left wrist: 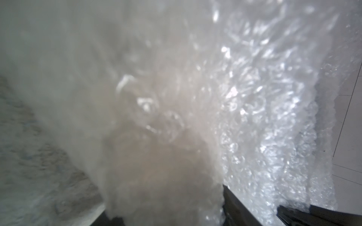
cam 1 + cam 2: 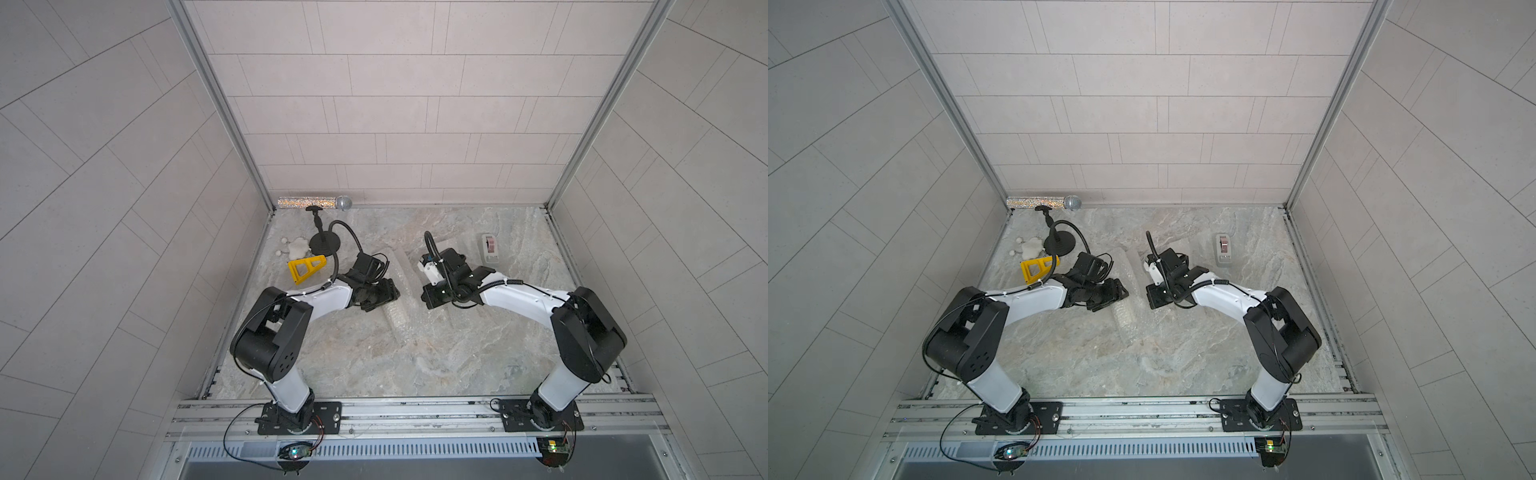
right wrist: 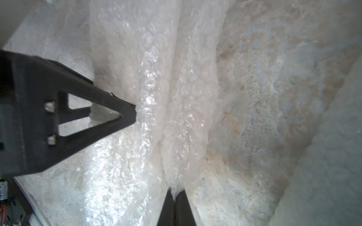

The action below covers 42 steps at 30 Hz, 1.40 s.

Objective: Wrap vases in bubble wrap
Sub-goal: Wrap the vase in bubble wrap.

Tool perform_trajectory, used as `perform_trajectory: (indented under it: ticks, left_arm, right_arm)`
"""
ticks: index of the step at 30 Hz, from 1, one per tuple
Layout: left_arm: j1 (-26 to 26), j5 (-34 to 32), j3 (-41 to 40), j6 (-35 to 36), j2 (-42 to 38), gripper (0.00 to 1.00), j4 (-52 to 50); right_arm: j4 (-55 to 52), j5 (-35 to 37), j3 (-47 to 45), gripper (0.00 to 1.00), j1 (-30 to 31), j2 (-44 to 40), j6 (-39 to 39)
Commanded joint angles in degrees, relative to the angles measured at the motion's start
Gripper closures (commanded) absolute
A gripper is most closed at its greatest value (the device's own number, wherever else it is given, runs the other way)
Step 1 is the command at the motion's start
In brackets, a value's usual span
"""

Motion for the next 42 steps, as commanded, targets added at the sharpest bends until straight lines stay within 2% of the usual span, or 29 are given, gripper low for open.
perform_trajectory:
  ticks: [1,13,19,23,32,35,37,42]
  left_arm:
    - [-1.65,-0.26,-1.80,-1.68,-1.41,0.30,-1.57]
    - [-2.02,3.53,-4.21,-3.12,-2.36,0.37,4.55]
    - [-1.70,5.35,-4.97,-2.37,-3.85,0.39,5.27]
    - [-1.01,4.62,-6.43,-1.92,-7.78,0.40,4.63]
    - [1.52,6.19,-6.94,0.68,-12.23,0.34,3.25]
    - [1.49,7.67,-6.67,1.28,-12.46,0.22,4.57]
    - [1.56,7.83,-6.19,1.28,-12.56,0.18,3.63]
    - [1.50,6.89,-3.83,3.91,-11.24,0.17,0.54]
  right_arm:
    - [0.71,-2.21,0.31,1.00,-0.02,-2.94,2.19]
    - [9.65,-6.52,1.64,1.00,6.86,2.53,8.23]
    - [14.96,-8.10,1.45,1.00,7.96,6.69,9.58]
    - [15.31,-8.12,0.97,1.00,8.06,7.94,9.12]
    - [18.19,-9.15,-1.37,1.00,8.20,7.96,9.44]
    - [19.28,-9.57,-1.72,1.00,8.22,7.93,9.81]
    - [19.64,-9.75,-1.63,1.00,8.25,8.03,9.73]
    - [20.30,-9.75,-1.36,1.00,8.64,8.43,9.81]
